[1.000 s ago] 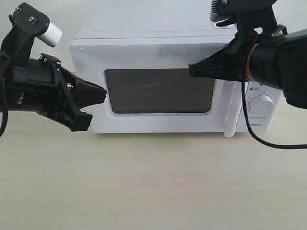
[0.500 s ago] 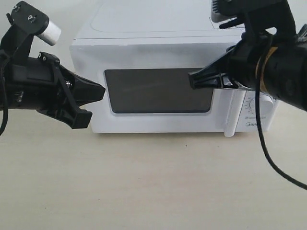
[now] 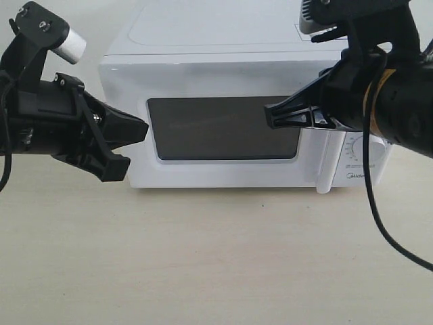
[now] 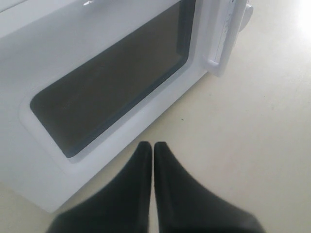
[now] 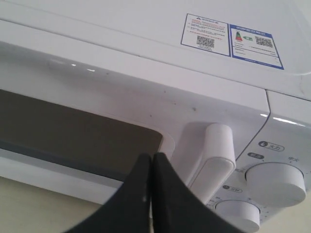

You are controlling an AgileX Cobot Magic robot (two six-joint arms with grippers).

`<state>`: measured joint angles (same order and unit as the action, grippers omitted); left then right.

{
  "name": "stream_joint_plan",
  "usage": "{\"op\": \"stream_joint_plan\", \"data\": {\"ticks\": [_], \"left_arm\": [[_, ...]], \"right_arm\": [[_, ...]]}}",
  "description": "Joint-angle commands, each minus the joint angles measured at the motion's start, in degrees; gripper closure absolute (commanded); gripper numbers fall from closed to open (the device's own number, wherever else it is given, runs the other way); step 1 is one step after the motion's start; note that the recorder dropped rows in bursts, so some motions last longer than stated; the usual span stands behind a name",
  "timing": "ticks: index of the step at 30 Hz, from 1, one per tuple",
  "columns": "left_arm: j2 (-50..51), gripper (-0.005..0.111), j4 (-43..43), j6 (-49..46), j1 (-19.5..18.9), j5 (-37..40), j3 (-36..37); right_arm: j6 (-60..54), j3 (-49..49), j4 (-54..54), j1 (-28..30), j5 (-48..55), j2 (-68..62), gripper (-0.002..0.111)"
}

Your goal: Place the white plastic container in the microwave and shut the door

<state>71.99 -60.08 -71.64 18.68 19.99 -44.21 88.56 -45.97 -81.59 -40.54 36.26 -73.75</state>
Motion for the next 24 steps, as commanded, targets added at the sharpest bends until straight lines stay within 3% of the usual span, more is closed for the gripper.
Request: {"op": "stream_joint_plan", "data": {"ticks": [1, 13, 21, 24], "left_arm": [[-0.34, 0.103, -0.53, 0.12, 0.24, -0.51, 0.33], [-0.34, 0.103, -0.53, 0.12, 0.24, -0.51, 0.33], [-0.34, 0.103, -0.53, 0.12, 0.24, -0.51, 0.33], [-0.34, 0.103, -0.53, 0.12, 0.24, -0.51, 0.33]], "right_arm": [[-0.05, 0.27, 0.0, -0.15, -0.01, 0.51, 0.109], [-0.05, 0.27, 0.0, 0.0, 0.03, 1.58, 0.109], [-5.0, 0.36, -0.03, 0.08, -0.47, 13.0, 0.109], [-10.21, 0.49, 0.18, 4.02, -7.29, 18.55, 0.109]]}}
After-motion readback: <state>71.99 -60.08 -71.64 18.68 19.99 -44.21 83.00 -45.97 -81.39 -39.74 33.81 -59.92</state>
